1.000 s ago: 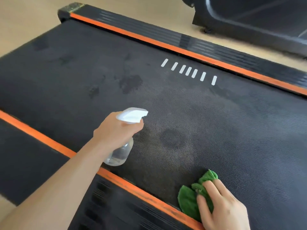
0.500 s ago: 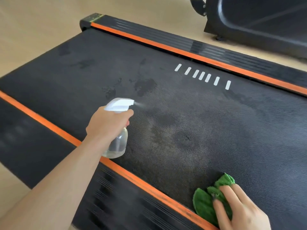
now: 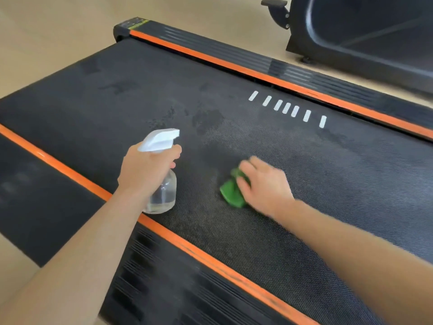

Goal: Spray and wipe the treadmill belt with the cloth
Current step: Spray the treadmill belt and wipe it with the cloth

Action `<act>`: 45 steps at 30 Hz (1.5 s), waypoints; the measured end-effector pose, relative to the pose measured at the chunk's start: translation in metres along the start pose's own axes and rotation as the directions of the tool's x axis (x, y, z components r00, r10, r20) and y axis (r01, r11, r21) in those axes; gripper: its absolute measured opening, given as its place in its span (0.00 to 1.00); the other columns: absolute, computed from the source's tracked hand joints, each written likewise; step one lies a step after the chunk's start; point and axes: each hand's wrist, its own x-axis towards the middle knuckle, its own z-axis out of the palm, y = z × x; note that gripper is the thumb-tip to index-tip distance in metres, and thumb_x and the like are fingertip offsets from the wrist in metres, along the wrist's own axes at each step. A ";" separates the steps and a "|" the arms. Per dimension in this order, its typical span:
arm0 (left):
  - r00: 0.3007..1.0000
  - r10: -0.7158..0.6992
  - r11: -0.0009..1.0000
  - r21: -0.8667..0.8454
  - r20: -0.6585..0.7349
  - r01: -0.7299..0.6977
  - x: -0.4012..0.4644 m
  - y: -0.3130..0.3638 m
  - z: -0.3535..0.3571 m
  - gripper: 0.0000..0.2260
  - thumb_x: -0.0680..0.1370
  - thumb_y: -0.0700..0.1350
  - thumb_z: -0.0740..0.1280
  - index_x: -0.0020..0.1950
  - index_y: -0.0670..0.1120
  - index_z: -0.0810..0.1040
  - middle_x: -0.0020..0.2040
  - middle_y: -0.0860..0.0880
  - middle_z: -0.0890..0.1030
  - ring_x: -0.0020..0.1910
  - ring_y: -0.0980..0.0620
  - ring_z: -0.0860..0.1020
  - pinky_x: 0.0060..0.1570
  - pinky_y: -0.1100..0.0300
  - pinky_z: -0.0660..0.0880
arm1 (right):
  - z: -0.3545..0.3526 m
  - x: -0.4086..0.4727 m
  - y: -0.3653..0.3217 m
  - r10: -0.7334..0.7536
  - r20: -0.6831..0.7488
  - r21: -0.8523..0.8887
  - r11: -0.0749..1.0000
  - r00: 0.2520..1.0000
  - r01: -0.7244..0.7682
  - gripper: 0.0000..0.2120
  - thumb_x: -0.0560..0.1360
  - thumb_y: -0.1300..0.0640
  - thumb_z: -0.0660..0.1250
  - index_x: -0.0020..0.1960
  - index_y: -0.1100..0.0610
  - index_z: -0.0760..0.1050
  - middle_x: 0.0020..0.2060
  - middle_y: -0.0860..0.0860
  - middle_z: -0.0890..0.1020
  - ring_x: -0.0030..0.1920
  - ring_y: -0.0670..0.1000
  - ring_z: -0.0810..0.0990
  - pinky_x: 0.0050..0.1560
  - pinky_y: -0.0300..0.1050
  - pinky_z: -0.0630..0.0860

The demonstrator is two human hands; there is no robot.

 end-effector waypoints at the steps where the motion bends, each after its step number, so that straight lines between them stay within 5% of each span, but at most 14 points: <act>1: 1.000 0.007 1.000 -0.001 -0.002 -0.007 0.000 -0.001 0.000 0.16 0.66 0.60 0.73 0.50 0.55 0.85 0.40 0.58 0.88 0.50 0.51 0.87 0.63 0.42 0.80 | 0.007 0.026 0.003 0.093 -0.031 0.005 0.996 0.995 -0.093 0.14 0.79 0.46 0.56 0.52 0.54 0.74 0.44 0.51 0.74 0.43 0.59 0.79 0.36 0.47 0.71; 6: 0.999 0.050 0.993 0.103 0.010 -0.051 -0.009 0.007 0.011 0.10 0.73 0.58 0.73 0.49 0.54 0.84 0.39 0.54 0.88 0.49 0.52 0.84 0.57 0.50 0.76 | 0.008 0.034 0.002 0.227 0.031 0.056 0.972 0.973 -0.228 0.10 0.79 0.49 0.59 0.52 0.54 0.73 0.45 0.49 0.75 0.44 0.58 0.78 0.39 0.47 0.71; 11: 0.983 0.089 0.993 0.058 0.164 -0.099 -0.016 0.020 0.034 0.07 0.73 0.55 0.76 0.49 0.56 0.85 0.38 0.53 0.88 0.45 0.48 0.86 0.53 0.53 0.80 | -0.057 -0.114 0.005 -0.082 0.155 0.176 0.983 0.984 0.054 0.08 0.76 0.47 0.62 0.45 0.51 0.69 0.40 0.45 0.72 0.36 0.51 0.75 0.32 0.42 0.67; 14: 0.967 0.152 0.983 0.066 0.205 -0.169 -0.020 0.029 0.058 0.06 0.73 0.57 0.75 0.47 0.59 0.86 0.39 0.53 0.88 0.44 0.48 0.86 0.54 0.55 0.81 | -0.063 -0.111 0.034 -0.288 0.166 0.119 0.955 0.943 0.270 0.08 0.77 0.49 0.62 0.43 0.51 0.68 0.40 0.46 0.72 0.35 0.51 0.73 0.32 0.41 0.64; 16: 0.961 0.162 0.983 0.049 0.223 -0.177 -0.019 0.034 0.071 0.05 0.74 0.56 0.75 0.47 0.58 0.86 0.40 0.51 0.88 0.45 0.47 0.86 0.49 0.57 0.81 | -0.047 -0.070 0.064 -0.149 0.073 -0.044 0.987 0.986 0.152 0.08 0.78 0.48 0.59 0.45 0.52 0.71 0.41 0.48 0.75 0.36 0.53 0.76 0.31 0.42 0.67; 19: 0.962 0.178 0.973 0.110 0.206 -0.203 -0.016 0.032 0.081 0.11 0.71 0.59 0.73 0.45 0.54 0.86 0.37 0.56 0.87 0.45 0.50 0.86 0.58 0.47 0.82 | -0.029 -0.002 0.112 0.354 0.002 -0.135 0.927 0.935 -0.350 0.10 0.80 0.48 0.57 0.50 0.54 0.72 0.45 0.51 0.76 0.45 0.60 0.79 0.38 0.48 0.67; 22: 0.963 0.195 0.963 0.149 0.187 -0.224 -0.017 0.031 0.086 0.14 0.69 0.61 0.70 0.45 0.53 0.86 0.38 0.59 0.87 0.44 0.53 0.86 0.60 0.46 0.81 | -0.024 0.001 0.097 0.474 -0.003 -0.094 0.877 0.881 -0.472 0.09 0.79 0.49 0.57 0.48 0.54 0.70 0.46 0.52 0.76 0.46 0.60 0.78 0.39 0.48 0.67; 26: 0.968 0.183 0.965 0.157 0.171 -0.210 -0.018 0.031 0.084 0.15 0.69 0.61 0.69 0.46 0.53 0.87 0.37 0.60 0.87 0.45 0.53 0.86 0.57 0.51 0.80 | -0.045 -0.092 0.009 0.084 0.125 0.150 0.983 0.989 -0.103 0.09 0.76 0.46 0.59 0.45 0.51 0.70 0.41 0.48 0.75 0.40 0.56 0.78 0.34 0.48 0.73; 31: 0.970 0.201 0.958 0.180 0.137 -0.224 -0.027 0.026 0.088 0.13 0.71 0.61 0.71 0.49 0.56 0.85 0.41 0.57 0.88 0.50 0.52 0.84 0.59 0.50 0.78 | -0.061 -0.116 0.027 -0.343 0.191 0.210 0.929 0.920 0.303 0.07 0.77 0.50 0.63 0.44 0.52 0.70 0.41 0.48 0.74 0.38 0.52 0.73 0.32 0.46 0.68; 32: 0.969 0.212 0.952 0.195 0.127 -0.234 -0.028 0.025 0.089 0.13 0.72 0.62 0.71 0.49 0.56 0.85 0.43 0.56 0.87 0.50 0.51 0.84 0.60 0.49 0.77 | -0.056 -0.099 0.048 -0.317 0.152 0.120 0.946 0.936 0.300 0.07 0.77 0.50 0.62 0.44 0.53 0.71 0.41 0.49 0.75 0.39 0.53 0.75 0.32 0.45 0.68; 34: 0.967 0.223 0.944 0.222 0.123 -0.246 -0.031 0.023 0.092 0.13 0.72 0.62 0.71 0.49 0.56 0.83 0.45 0.56 0.87 0.50 0.50 0.83 0.59 0.50 0.76 | -0.048 -0.061 0.098 -0.012 0.017 -0.040 0.999 1.000 0.012 0.09 0.77 0.49 0.60 0.48 0.54 0.74 0.44 0.51 0.77 0.43 0.57 0.79 0.34 0.45 0.68; 36: 0.965 0.231 0.944 0.214 0.121 -0.253 -0.030 0.023 0.091 0.12 0.72 0.62 0.72 0.48 0.55 0.83 0.43 0.55 0.87 0.49 0.49 0.83 0.57 0.51 0.75 | -0.042 -0.036 0.142 0.335 -0.026 -0.113 0.935 0.942 -0.336 0.10 0.78 0.48 0.60 0.50 0.55 0.74 0.45 0.52 0.78 0.46 0.61 0.79 0.38 0.47 0.67; 39: 0.959 0.235 0.944 0.198 0.161 -0.264 -0.027 0.024 0.087 0.13 0.71 0.61 0.71 0.47 0.54 0.86 0.40 0.57 0.88 0.47 0.51 0.85 0.58 0.49 0.79 | -0.038 -0.038 0.127 0.455 -0.056 -0.096 0.884 0.889 -0.458 0.09 0.78 0.48 0.59 0.45 0.53 0.69 0.43 0.52 0.77 0.44 0.61 0.78 0.38 0.47 0.64; 45: 0.946 0.255 0.894 0.323 0.201 -0.310 -0.031 0.033 0.095 0.16 0.70 0.64 0.70 0.52 0.57 0.84 0.45 0.55 0.88 0.53 0.49 0.83 0.59 0.50 0.76 | -0.068 -0.146 0.009 -0.046 0.177 0.239 0.971 0.983 0.003 0.08 0.75 0.47 0.61 0.43 0.50 0.66 0.39 0.48 0.74 0.39 0.54 0.76 0.33 0.50 0.74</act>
